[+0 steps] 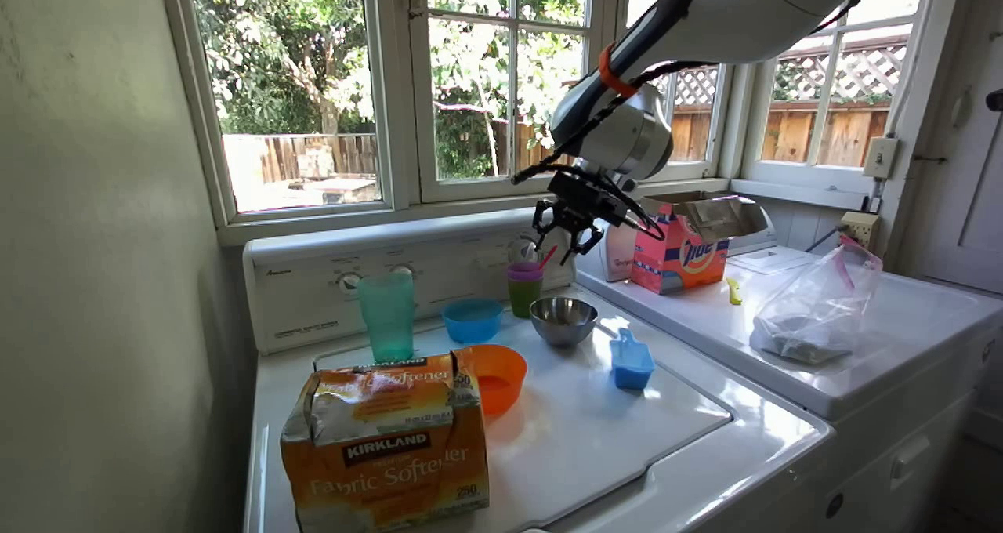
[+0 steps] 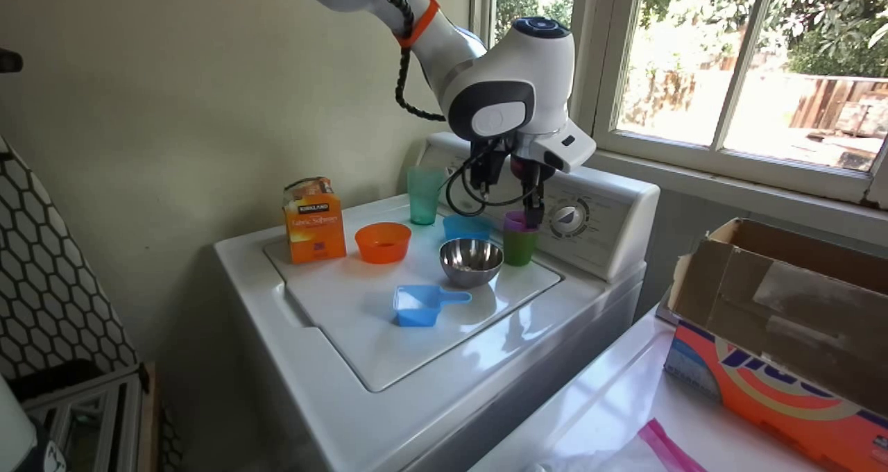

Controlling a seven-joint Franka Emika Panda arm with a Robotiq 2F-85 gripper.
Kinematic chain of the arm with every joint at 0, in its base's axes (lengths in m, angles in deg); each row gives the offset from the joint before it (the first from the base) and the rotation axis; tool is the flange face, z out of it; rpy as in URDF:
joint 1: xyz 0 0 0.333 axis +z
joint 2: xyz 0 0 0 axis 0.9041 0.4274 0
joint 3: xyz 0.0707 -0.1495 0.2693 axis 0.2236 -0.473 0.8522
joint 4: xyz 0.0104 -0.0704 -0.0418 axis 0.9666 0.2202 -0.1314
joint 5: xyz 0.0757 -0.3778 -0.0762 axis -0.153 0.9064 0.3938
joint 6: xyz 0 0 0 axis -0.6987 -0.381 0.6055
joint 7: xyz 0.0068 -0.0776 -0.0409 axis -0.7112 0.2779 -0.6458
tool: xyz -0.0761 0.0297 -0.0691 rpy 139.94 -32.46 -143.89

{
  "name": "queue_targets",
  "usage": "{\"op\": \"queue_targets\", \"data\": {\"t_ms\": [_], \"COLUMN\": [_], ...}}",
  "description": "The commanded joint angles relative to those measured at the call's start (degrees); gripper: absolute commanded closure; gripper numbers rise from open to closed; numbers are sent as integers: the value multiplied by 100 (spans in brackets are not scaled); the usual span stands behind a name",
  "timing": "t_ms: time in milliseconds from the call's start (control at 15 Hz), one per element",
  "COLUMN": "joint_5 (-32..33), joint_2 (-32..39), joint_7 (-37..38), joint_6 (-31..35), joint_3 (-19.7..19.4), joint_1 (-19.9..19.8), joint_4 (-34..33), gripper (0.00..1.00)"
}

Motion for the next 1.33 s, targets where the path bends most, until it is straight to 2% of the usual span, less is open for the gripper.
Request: {"op": "queue_targets", "data": {"t_ms": [0, 267, 333, 733, 933, 1267], "joint_5": [311, 478, 495, 646, 605, 581], "joint_2": [-145, -148, -155, -256, -585, -1091], "joint_7": [259, 340, 358, 476, 340, 182], "joint_6": [6, -16, -13, -71, -182, -824], "joint_3": [-178, -227, -228, -273, -237, -224], "joint_1": [171, 228, 240, 309, 250, 168], "joint_4": [182, 161, 154, 180, 399, 560], "gripper": [72, 98, 100, 97, 97, 97]}}
